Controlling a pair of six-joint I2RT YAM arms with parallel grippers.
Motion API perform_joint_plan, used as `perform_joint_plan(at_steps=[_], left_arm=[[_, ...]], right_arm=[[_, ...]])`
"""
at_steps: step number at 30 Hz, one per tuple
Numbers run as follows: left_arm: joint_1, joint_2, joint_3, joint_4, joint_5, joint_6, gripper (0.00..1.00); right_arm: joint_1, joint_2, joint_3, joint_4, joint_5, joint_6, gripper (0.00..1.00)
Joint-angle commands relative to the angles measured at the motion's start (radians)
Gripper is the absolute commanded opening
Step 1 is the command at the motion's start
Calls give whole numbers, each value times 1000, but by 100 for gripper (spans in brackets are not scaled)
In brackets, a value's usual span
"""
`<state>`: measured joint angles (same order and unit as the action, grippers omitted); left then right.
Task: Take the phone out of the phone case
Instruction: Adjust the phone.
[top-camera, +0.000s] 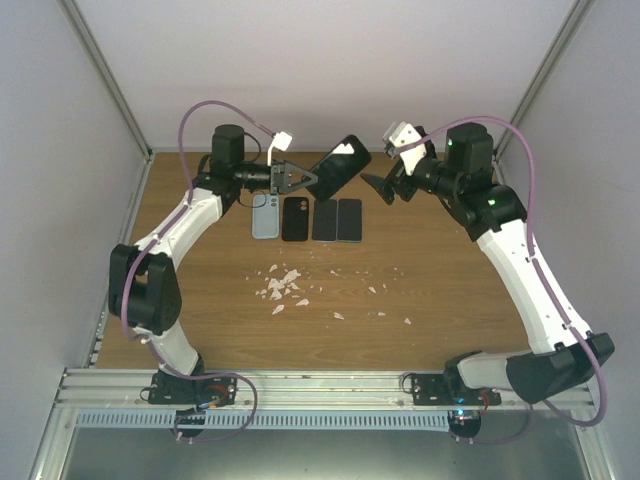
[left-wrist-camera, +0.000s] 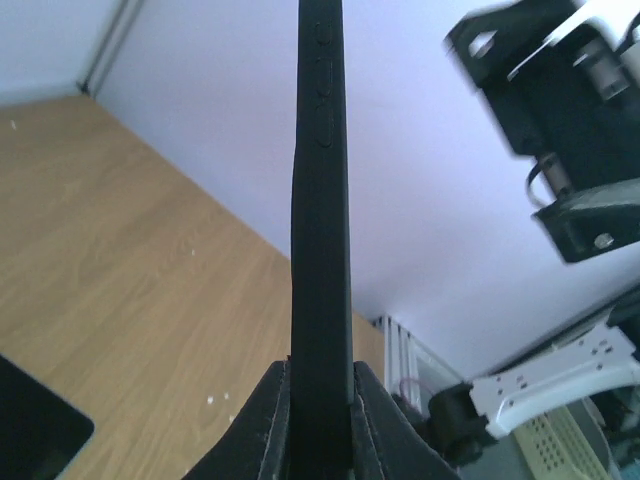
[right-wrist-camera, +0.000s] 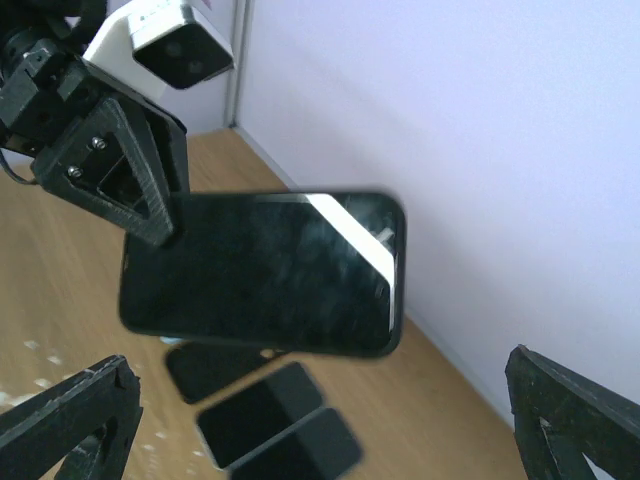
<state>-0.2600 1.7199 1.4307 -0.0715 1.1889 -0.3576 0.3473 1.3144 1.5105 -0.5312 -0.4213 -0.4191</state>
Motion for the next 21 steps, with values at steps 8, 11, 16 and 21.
perform_joint_plan(at_steps=[8,11,16,21], left_arm=[[15,-148,-54,707,-124,-543,0],[16,-151,-67,806,-143,-627,0],[3,-155,-88,906,-170,-706,0],[-14,-147,-100,982,-193,-768,0]], right_arm=[[-189,97,36,267,-530,770,100],[-195,110,-9,418,-608,940,97],[-193,124,-77,705,-636,1237,93],[-156,177,-75,858,-587,1405,91]])
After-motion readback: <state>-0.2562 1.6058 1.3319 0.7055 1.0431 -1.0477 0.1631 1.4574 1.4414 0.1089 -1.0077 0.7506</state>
